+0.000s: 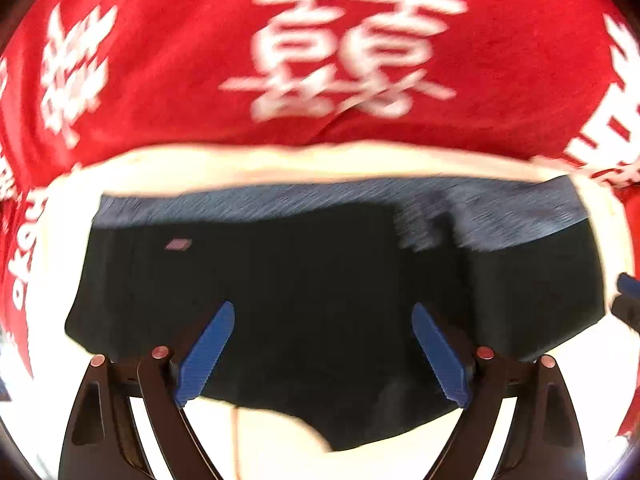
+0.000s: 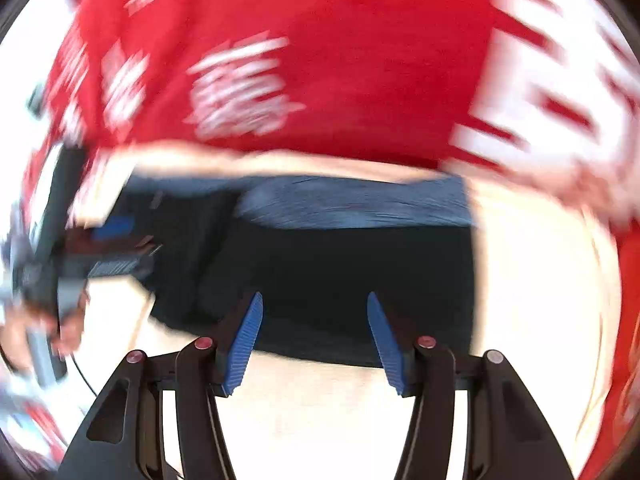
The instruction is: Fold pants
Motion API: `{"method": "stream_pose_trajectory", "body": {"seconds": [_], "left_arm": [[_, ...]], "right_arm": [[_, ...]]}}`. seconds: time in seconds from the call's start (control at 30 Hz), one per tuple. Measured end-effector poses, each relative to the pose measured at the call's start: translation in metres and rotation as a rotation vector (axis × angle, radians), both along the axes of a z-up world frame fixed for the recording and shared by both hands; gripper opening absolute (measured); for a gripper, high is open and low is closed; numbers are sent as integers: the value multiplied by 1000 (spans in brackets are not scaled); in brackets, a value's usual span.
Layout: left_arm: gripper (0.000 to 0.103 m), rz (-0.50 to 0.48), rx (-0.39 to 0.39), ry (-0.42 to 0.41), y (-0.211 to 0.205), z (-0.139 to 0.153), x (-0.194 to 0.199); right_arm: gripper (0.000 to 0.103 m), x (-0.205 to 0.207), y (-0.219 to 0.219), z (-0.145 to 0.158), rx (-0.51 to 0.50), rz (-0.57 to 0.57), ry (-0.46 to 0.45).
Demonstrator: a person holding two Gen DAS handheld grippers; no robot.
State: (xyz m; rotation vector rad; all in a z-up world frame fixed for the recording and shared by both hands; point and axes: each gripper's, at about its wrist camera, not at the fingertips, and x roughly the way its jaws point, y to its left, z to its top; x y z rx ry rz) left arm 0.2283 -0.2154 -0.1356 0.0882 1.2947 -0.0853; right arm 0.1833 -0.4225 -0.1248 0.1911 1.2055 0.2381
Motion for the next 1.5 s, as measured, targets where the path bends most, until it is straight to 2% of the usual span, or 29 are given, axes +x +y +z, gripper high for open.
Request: {"method": "stream_pose_trajectory", "body": {"seconds": [0.1,0.17,0.2,0.27,0.3,0.33,0.4,0.47,0.53,0.63,0.7,0.77,0.83,0.9,1.0,1.13,1.2,1.23,1.37,1.43,1.5], "left_arm": [[92,-65,-43,4,-34,0,8],[92,-113,-63,13,-62,-7,12],[92,-128,-76,21,-71,-12,13],[92,-140,-96,44,-86,-27,14],[92,-140,-80,55,-93,-31,17],[92,-138,-49,71,-96,-40,16],[92,-125,-38,112,-88,-57,11],[92,-118,-47,120,-79,-56,5],[92,-128,-19,117,-75,-54,-1],[95,-133,-2,99,-75,-57,-9],[98,-128,23,77,-74,-58,-12],[98,-103,8,81,-68,-53,-13],[97,-78,6,71,-56,-45,-16],[97,-52,-7,59,-39,-36,-21],[97,1,-17,65,-9,-30,-24],[97,73,35,76,35,-32,-31],[97,100,42,84,46,-29,-39],[97,114,43,88,55,-29,-41],[97,146,63,90,78,-32,-47],[97,164,56,97,87,-34,-49],[97,182,46,102,92,-38,-48]], "right_arm": [[59,6,-69,-25,100,-205,62],[59,2,-97,-44,175,-273,105],[59,0,-112,-59,257,-301,143],[55,-1,-122,-77,360,-322,176],[52,-1,-126,-89,463,-329,188],[49,-1,-127,-96,523,-338,202],[42,-4,-130,-103,560,-357,212],[35,-9,-131,-102,599,-358,218],[33,-18,-126,-91,612,-332,204],[33,-31,-123,-78,564,-324,204],[33,-31,-115,-87,423,-343,231],[52,-28,-110,-90,331,-372,238],[54,-24,-103,-82,252,-365,222],[54,-26,-86,-59,104,-306,176],[54,-28,-56,-29,13,-221,116],[52,-13,13,-17,6,-47,90],[38,5,49,-22,-17,29,63],[32,16,61,-26,-18,40,60],[31,72,90,-60,47,6,75],[30,86,103,-77,68,17,116],[31,84,123,-83,27,48,123]]}}
